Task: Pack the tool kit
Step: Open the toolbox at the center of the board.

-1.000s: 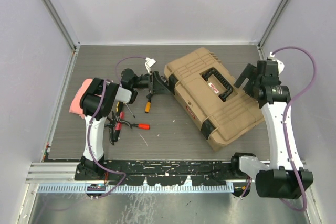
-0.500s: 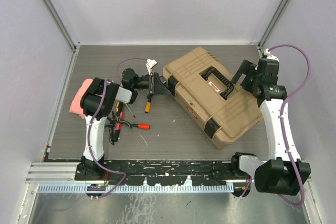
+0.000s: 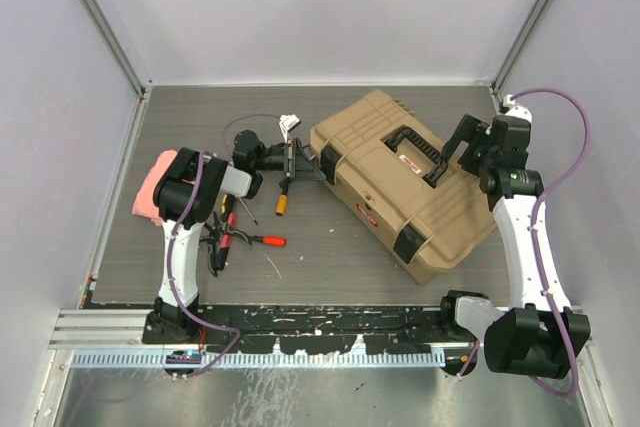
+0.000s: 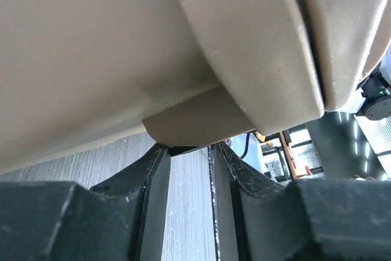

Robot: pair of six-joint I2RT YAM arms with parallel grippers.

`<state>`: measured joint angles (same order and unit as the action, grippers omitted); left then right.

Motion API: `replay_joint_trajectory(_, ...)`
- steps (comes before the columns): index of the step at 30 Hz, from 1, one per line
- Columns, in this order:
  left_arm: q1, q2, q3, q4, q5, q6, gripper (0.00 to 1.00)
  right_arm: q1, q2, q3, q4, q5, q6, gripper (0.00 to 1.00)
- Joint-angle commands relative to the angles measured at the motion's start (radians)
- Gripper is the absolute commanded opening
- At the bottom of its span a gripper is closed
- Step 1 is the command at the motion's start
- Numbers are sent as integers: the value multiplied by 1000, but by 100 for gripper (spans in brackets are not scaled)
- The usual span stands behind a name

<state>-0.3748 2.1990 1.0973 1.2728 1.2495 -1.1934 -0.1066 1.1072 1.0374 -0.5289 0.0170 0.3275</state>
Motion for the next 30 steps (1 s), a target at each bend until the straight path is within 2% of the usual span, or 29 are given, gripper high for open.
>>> replay_joint_trajectory(1,-30,-85,30,158,-9,-56,29,30,25,-67,-104,-135,24,100)
replay_joint_trajectory(11,-25,-84,36,158,-15,-92,0,30,-7,-87,-96,-133,23,100)
replay_joint_trajectory(19,-21,-71,34,158,-38,-106,0,29,-39,-101,-93,-150,31,100)
replay_joint_trajectory(20,-20,-71,34,158,-38,-104,1,30,-42,-108,-89,-154,31,100)
replay_joint_trajectory(25,-17,-44,30,158,-50,-83,31,30,-51,-74,-95,-163,14,100)
replay_joint_trajectory(30,-16,-6,33,158,-75,-60,41,30,-42,58,-127,-147,-31,100)
